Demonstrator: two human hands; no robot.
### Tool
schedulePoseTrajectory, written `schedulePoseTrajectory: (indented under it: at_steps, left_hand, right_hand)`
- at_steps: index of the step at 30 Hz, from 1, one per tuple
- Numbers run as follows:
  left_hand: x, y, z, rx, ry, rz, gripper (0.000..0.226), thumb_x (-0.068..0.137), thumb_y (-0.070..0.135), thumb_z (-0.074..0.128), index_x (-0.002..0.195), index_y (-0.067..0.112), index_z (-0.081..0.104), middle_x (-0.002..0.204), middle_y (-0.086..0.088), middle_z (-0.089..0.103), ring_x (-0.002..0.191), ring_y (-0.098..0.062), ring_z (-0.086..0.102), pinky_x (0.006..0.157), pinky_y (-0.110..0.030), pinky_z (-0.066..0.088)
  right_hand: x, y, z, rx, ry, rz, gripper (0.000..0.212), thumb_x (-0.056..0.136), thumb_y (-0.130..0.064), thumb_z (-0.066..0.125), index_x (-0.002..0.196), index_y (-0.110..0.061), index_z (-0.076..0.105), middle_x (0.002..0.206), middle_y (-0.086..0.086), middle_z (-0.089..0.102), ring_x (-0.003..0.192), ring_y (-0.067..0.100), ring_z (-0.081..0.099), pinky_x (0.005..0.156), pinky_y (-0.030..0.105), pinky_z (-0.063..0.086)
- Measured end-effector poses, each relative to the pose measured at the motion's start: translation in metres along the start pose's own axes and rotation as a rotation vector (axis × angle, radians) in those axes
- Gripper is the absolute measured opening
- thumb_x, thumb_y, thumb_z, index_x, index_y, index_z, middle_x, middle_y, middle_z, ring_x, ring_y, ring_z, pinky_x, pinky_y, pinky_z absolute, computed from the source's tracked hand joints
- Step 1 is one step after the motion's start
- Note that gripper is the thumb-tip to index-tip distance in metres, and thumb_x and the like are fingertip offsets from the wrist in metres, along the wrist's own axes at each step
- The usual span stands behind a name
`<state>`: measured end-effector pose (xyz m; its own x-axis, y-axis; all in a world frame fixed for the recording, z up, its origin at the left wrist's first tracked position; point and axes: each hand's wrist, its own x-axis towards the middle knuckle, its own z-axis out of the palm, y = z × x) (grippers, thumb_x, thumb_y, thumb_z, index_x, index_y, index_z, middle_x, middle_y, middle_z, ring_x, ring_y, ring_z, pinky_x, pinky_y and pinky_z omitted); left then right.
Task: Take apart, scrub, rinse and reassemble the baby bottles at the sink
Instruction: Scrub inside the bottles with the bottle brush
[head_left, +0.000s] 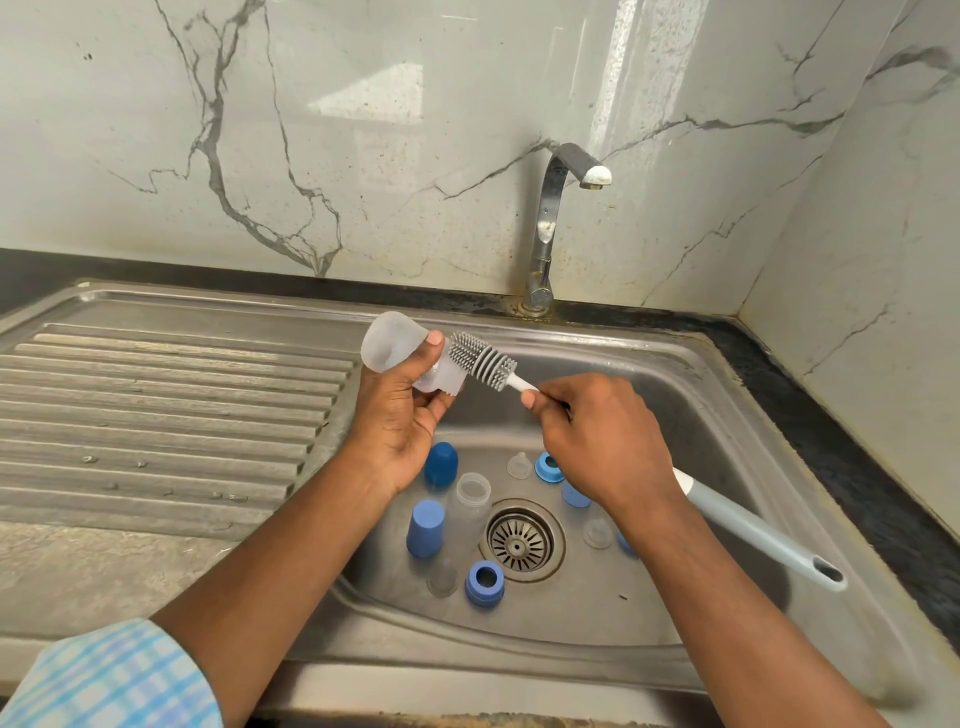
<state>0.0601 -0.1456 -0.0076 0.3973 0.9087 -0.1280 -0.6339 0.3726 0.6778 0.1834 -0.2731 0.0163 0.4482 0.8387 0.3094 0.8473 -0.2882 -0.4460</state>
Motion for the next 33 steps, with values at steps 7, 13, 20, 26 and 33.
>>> schedulePoseTrajectory:
  at_steps: [7,13,20,26,33]
  left_hand:
    - [0.0021,0.0003,-0.0031,-0.005,-0.030,-0.008,0.065,0.074,0.017,0.071,0.134,0.002,0.052,0.125,-0.017,0.066,0.105,-0.023,0.070,0.087,-0.037,0.059]
    - [0.0009,-0.0018,-0.0036,-0.054,-0.008,-0.049,0.043,0.093,0.014,0.061,0.134,0.002,0.052,0.117,-0.014,0.067,0.106,-0.025,0.067,0.091,-0.040,0.056]
    - [0.0024,-0.0013,-0.0031,0.014,-0.012,0.010,0.048,0.090,0.020,0.061,0.135,0.006,0.052,0.116,-0.010,0.067,0.106,-0.021,0.065,0.094,-0.034,0.055]
    - [0.0073,-0.0035,-0.0088,0.132,0.023,0.042,0.033,0.094,0.024,0.061,0.126,0.018,0.057,0.111,-0.003,0.070,0.099,-0.016,0.067,0.092,-0.029,0.051]
    - [0.0052,-0.0067,-0.0062,0.112,-0.032,0.022,0.037,0.094,0.022,0.060,0.129,0.012,0.057,0.104,-0.002,0.073,0.090,-0.014,0.072,0.080,-0.028,0.058]
  right_hand:
    - [0.0027,0.0067,0.0025,0.015,-0.023,0.036,0.032,0.100,-0.039,0.054,0.073,-0.025,0.064,0.051,-0.005,0.046,0.045,0.011,0.040,0.047,0.027,0.026]
    - [0.0032,0.0021,0.0056,0.013,-0.005,0.043,0.030,0.100,-0.040,0.053,0.076,-0.025,0.065,0.052,-0.006,0.047,0.047,0.012,0.041,0.048,0.027,0.027]
    - [0.0001,0.0017,0.0028,0.016,-0.026,0.032,0.040,0.099,-0.039,0.054,0.062,-0.026,0.051,0.050,-0.005,0.045,0.046,0.012,0.038,0.048,0.027,0.025]
    - [-0.0022,0.0008,0.0037,0.070,-0.054,0.001,0.036,0.098,-0.038,0.057,0.063,-0.028,0.052,0.048,-0.006,0.046,0.044,0.012,0.039,0.048,0.025,0.026]
    - [0.0032,0.0069,0.0053,0.151,-0.002,0.090,0.040,0.098,-0.037,0.057,0.063,-0.018,0.059,0.045,-0.005,0.042,0.043,0.014,0.035,0.048,0.027,0.028]
